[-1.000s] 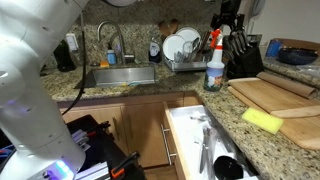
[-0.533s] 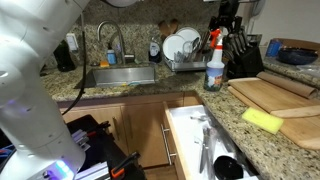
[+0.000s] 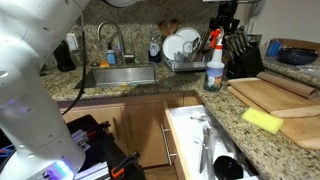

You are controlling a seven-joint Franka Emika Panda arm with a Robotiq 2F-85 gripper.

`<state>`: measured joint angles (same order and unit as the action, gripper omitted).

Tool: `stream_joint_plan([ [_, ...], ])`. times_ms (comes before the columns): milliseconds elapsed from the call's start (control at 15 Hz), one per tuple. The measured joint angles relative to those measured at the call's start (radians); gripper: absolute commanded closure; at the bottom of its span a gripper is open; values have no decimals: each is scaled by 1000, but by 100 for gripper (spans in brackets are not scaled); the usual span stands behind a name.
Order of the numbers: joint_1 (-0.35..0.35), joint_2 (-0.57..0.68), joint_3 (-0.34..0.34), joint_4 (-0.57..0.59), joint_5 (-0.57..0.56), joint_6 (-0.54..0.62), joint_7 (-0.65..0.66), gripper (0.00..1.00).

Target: Put the spray bottle inside the open drawer

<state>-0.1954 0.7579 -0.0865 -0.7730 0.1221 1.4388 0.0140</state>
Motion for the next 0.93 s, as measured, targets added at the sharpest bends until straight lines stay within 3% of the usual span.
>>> stream_joint_plan([
  [333, -1, 4, 10, -5, 24, 76, -35, 97],
  [400, -2, 5, 10, -6, 23, 88, -38, 93],
  [933, -10, 6, 9, -6, 21, 120, -41, 93],
])
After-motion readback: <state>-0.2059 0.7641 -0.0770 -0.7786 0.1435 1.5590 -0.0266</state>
